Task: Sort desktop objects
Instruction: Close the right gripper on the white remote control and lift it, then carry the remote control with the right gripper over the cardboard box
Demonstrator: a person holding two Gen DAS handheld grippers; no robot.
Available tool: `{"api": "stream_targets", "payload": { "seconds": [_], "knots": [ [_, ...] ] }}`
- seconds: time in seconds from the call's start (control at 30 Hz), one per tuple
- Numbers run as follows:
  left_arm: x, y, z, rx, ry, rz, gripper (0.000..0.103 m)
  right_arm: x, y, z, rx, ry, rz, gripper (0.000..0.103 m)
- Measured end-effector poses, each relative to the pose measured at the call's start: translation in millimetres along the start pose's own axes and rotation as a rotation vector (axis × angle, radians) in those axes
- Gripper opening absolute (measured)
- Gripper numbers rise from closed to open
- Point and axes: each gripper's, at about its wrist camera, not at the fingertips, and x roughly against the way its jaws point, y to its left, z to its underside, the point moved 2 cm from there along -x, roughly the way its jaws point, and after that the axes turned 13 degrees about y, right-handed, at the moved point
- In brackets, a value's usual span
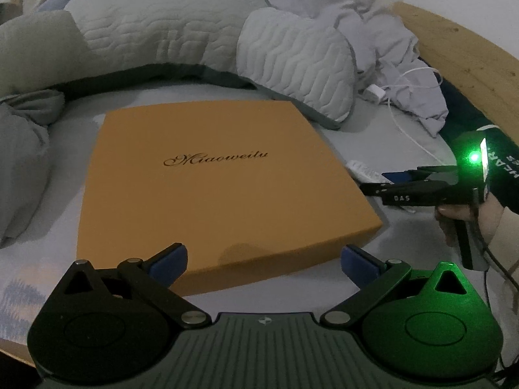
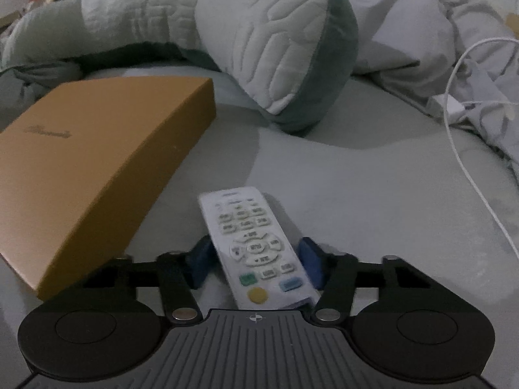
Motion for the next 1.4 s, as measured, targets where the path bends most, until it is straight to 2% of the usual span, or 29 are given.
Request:
{"api": "stream_targets", "payload": {
  "seconds": [0.17, 0.63, 0.83, 1.13, 1.4],
  "knots": [
    [8, -1, 4, -0.003, -0.012, -0.004, 0.103, 5, 7, 7, -0.063, -0.011, 0.002, 0.05],
    [47, -2, 13, 0.003, -0.056, -0.014, 0.103, 47, 30, 43, -0.178, -0.073, 0.033, 0.047],
    [78, -15, 20, -0.026, -0.137, -0.051, 0.103, 100, 40, 50, -0.196, -0.135, 0.043, 0.047],
    [132, -29, 33, -0.029, -0.212, -0.012, 0.103, 207, 62, 58, -0.203, -0.248, 0.094, 0.047],
    [189, -32, 42, -0.015, -0.3, 0.007, 0.103, 290, 94, 64, -0.185, -0.326, 0.059, 0.047]
  ]
}}
